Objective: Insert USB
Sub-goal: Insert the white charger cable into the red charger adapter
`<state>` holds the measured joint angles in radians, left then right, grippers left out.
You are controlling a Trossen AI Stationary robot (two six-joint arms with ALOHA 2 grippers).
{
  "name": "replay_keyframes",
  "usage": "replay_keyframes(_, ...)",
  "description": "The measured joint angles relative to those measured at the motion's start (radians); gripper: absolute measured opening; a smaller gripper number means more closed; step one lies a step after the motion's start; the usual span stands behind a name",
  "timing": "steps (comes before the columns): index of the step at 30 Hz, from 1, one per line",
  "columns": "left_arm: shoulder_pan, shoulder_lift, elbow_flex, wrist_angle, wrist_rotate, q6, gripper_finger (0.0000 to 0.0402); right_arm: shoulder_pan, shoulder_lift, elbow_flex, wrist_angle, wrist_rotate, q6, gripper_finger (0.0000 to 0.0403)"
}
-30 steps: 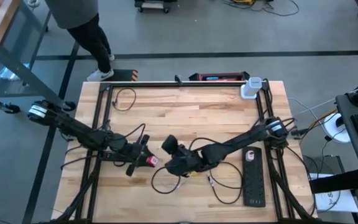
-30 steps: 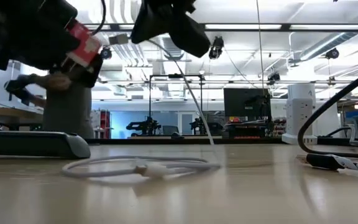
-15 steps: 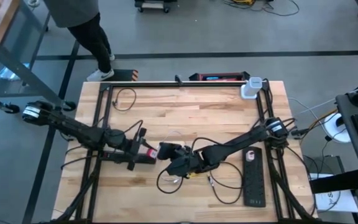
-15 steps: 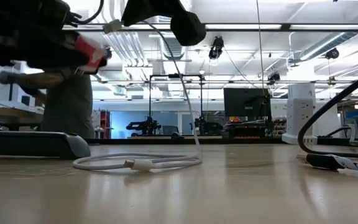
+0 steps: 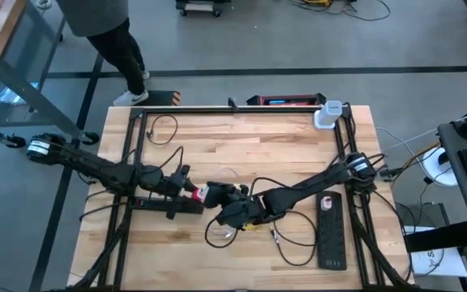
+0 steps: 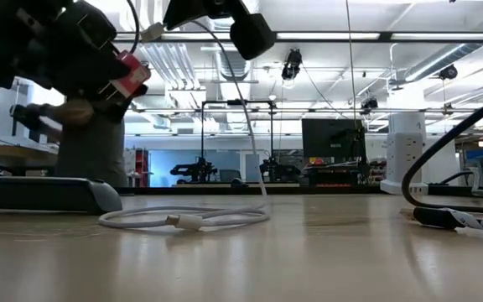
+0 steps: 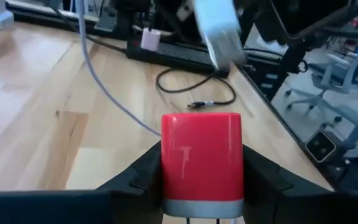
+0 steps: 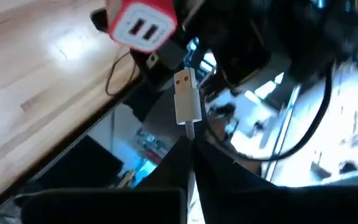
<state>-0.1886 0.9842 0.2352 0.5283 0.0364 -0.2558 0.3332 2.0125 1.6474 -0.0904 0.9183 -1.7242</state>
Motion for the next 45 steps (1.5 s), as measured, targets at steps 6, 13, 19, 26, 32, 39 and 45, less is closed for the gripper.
replay_keyframes(6,0.000,-0.003,0.023,-0.013,-0.079,0.059,0.0133,-0.002,-0.025,0.000,0.017,-0.005,0.420,0.0001)
replay_keyframes(13,0.000,-0.005,0.118,-0.306,-0.415,0.417,0.0133,-0.042,-0.159,0.000,-0.341,-0.227,1.335,0.0000)
replay_keyframes(19,0.000,0.080,0.238,-0.375,-0.609,0.744,0.0133,-0.147,-0.163,-0.005,-0.551,-0.557,1.866,0.0000)
replay_keyframes(26,0.002,0.222,0.456,-0.733,-0.655,0.550,0.0133,-0.237,-0.148,-0.022,-0.576,-0.716,1.975,0.0000)
replay_keyframes(32,-0.004,0.346,0.562,-0.786,-0.655,0.483,0.0133,-0.294,-0.146,-0.021,-0.579,-0.789,1.975,0.0000)
replay_keyframes(39,-0.010,0.427,0.599,-0.767,-0.715,0.490,0.0133,-0.327,-0.146,-0.025,-0.585,-0.854,1.991,0.0000)
replay_keyframes(45,-0.015,0.438,0.601,-0.753,-0.813,0.488,0.0133,-0.334,-0.146,-0.032,-0.594,-0.900,2.029,0.0000)
